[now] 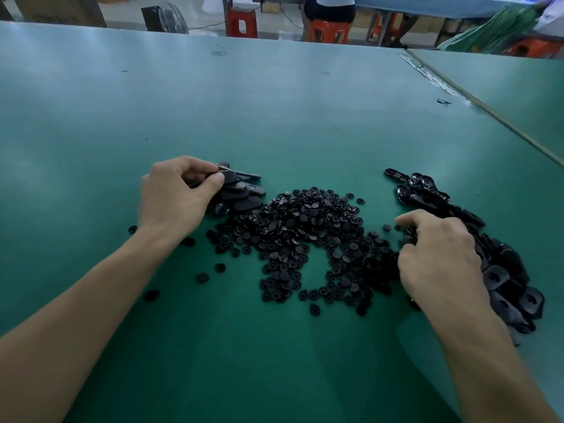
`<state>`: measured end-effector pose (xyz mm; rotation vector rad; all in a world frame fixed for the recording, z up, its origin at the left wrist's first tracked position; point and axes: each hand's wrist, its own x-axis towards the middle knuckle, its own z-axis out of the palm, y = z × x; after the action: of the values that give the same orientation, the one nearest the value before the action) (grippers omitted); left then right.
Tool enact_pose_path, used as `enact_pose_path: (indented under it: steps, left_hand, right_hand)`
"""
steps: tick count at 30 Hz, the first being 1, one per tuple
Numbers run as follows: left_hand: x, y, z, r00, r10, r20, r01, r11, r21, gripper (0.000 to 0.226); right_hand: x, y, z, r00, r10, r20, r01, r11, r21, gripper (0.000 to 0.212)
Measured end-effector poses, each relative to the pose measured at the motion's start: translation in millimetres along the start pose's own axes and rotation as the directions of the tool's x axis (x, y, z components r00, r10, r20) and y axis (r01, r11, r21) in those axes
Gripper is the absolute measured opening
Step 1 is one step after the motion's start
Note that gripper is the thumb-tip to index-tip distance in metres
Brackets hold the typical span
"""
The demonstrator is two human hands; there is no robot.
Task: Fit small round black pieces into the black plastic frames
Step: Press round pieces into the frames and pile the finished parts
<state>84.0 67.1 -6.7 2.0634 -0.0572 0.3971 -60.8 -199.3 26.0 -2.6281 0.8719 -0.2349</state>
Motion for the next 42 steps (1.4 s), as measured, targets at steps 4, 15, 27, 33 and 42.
enact_pose_path:
  steps: [4,15,27,33,42]
  left_hand:
    - [-2,-2,2,0.999,0.034,-0.018,-0.032,0.993,0.111,0.013]
    - [-65,62,25,0.904,0.187,0.383,-0.058,0.944,-0.325,0.02]
    - [-85,54,37,0.906,0.14,0.399,0.142,0.787,-0.6,0.01]
    - [-84,52,38,0.924,0.151,0.35,0.115,0.767,-0.632,0.02]
    - [-79,50,41,0.955,0.045,0.292,0.169,0.73,-0.662,0.019]
  right_hand:
    - [5,4,3,0.998,-0.002,-0.061,0.008,0.995,0.101,0.049]
    - [-6,-22,9,0.903,-0.405,-0.144,0.371,0.565,0.737,0.036]
    - [-11,-25,23,0.897,-0.437,-0.064,0.342,0.595,0.727,0.009]
    - [-11,-24,28,0.908,-0.408,-0.094,0.357,0.639,0.681,0.011]
    - [-15,-29,35,0.826,-0.561,-0.056,0.563,0.815,0.135,0.023]
